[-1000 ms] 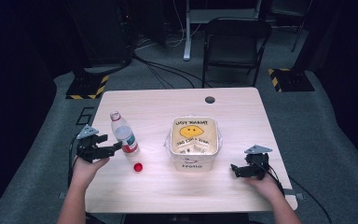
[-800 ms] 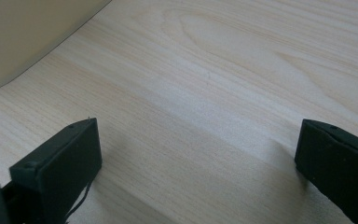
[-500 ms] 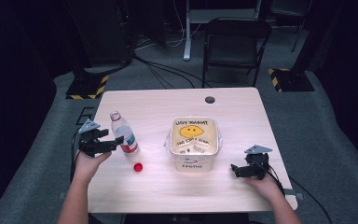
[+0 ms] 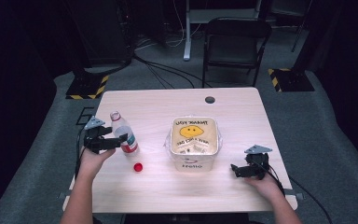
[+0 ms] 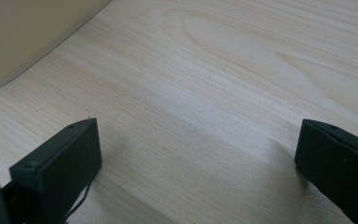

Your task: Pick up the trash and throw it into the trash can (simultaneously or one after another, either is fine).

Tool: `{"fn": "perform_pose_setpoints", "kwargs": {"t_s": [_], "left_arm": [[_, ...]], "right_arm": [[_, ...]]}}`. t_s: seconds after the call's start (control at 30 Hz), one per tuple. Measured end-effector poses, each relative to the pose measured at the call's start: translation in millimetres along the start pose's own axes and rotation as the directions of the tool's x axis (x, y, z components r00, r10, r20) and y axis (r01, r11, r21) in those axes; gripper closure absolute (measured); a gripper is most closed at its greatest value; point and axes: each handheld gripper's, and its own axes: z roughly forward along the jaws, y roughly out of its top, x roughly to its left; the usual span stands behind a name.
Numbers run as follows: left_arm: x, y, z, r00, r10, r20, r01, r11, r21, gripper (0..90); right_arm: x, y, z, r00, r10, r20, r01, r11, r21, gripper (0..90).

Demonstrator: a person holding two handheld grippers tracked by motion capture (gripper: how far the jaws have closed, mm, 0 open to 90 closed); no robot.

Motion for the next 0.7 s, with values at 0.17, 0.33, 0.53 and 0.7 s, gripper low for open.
{"fn": "perform_pose_setpoints", "kwargs": {"t_s": [0.17,0.33,0.53,0.7], "left_arm": [[-0.7,0.1,3.9,1.0,0.001,0.001,-0.001,1.0,-0.002,18.2],[-1.5,0.7,8.6,1.0,-0.008,0.005,0.008,1.0,0.002,18.5],[-3.7,1.6,12.0,0.9999,0.01,0.0,-0.01,0.9999,0.003,21.2],[-6.2,3.1,14.7,0.9997,0.02,-0.011,-0.02,0.9998,0.004,24.9]], "right_arm": [[0.0,0.0,0.0,1.0,0.0,0.0,0.0,1.0,0.0,0.0],[0.0,0.0,0.0,1.0,0.0,0.0,0.0,1.0,0.0,0.0],[0.0,0.0,0.0,1.0,0.0,0.0,0.0,1.0,0.0,0.0],[-0.1,0.0,0.0,1.0,0.0,0.0,0.0,1.0,0.0,0.0]]}}
